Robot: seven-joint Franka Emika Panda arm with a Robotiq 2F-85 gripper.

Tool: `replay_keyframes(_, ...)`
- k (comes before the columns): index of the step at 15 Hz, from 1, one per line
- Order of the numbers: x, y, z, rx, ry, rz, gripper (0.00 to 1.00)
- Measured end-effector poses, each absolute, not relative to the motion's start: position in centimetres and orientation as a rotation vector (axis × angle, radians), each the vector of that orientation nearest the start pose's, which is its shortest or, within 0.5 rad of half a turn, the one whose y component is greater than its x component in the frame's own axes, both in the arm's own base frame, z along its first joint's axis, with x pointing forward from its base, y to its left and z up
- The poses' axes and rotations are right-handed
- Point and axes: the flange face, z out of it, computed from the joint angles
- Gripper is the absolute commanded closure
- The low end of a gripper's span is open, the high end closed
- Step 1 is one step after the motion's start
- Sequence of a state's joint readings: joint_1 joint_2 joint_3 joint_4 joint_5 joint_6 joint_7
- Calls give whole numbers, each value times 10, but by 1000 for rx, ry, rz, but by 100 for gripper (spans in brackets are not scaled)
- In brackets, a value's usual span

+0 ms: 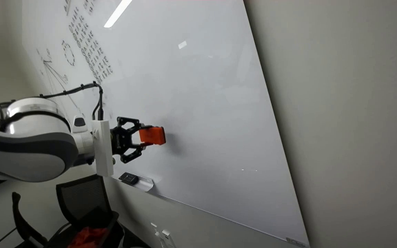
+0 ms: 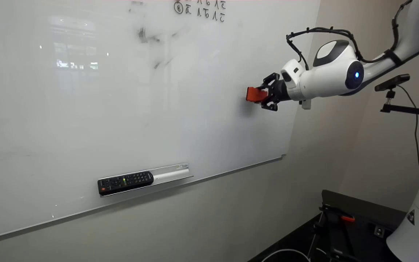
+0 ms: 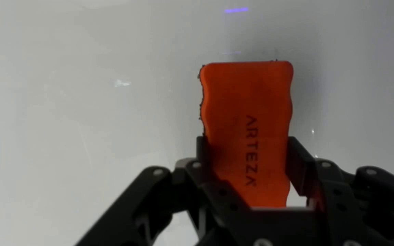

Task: Use the whiteboard eraser to erase the scribble on the whiteboard

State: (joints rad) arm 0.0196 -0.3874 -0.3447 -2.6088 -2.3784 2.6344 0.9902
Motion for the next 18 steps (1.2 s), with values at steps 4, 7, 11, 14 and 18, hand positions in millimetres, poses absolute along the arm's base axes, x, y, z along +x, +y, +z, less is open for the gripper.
replay_keyframes(4,398,-55,345,1831,930,724,44)
replay_keyframes(7,398,-51,339,1834,949,716,44)
replay_keyframes(11,398,-54,340,1837,938,712,69)
replay_keyframes(14,401,-32,335,1872,941,746,69)
replay_keyframes(18,412,31,318,1947,983,802,69)
